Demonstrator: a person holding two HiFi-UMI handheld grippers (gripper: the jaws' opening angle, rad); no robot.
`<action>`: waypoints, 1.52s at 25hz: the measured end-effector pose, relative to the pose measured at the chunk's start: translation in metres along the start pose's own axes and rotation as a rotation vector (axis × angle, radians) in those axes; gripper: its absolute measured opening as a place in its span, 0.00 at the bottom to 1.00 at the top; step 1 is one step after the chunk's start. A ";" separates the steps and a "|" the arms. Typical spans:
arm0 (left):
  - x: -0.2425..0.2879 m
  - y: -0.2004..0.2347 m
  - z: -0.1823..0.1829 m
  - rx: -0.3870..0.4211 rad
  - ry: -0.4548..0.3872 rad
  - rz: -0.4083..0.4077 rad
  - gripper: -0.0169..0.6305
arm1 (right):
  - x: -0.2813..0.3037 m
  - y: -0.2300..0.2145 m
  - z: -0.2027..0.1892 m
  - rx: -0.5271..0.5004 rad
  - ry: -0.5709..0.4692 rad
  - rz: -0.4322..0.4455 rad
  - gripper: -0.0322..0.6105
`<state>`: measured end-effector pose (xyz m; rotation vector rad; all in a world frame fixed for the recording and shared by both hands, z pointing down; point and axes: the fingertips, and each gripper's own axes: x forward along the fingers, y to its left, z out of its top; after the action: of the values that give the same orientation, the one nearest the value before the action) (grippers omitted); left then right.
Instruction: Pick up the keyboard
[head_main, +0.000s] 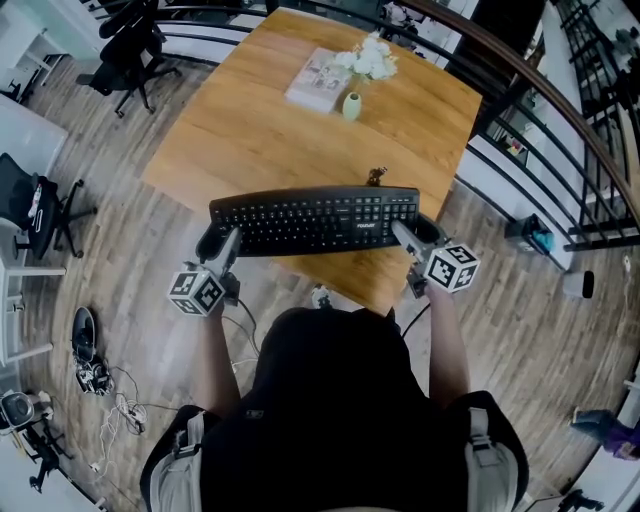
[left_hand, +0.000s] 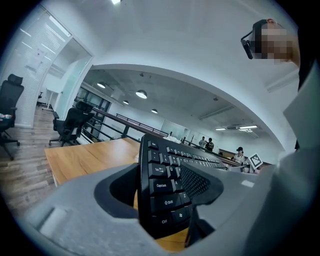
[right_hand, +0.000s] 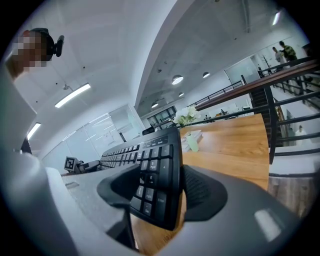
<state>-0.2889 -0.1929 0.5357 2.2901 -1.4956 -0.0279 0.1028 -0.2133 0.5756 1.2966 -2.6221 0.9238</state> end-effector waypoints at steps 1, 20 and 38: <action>0.000 -0.001 0.000 0.001 0.000 -0.001 0.44 | -0.002 0.000 -0.001 0.001 -0.001 -0.001 0.45; -0.006 0.000 -0.002 -0.015 -0.003 0.002 0.44 | -0.004 0.004 -0.007 0.019 0.016 -0.015 0.44; -0.012 0.005 -0.004 -0.011 -0.011 0.013 0.44 | -0.004 0.010 -0.011 0.022 0.009 -0.032 0.44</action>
<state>-0.2977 -0.1824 0.5381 2.2756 -1.5121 -0.0450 0.0956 -0.1999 0.5783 1.3326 -2.5834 0.9544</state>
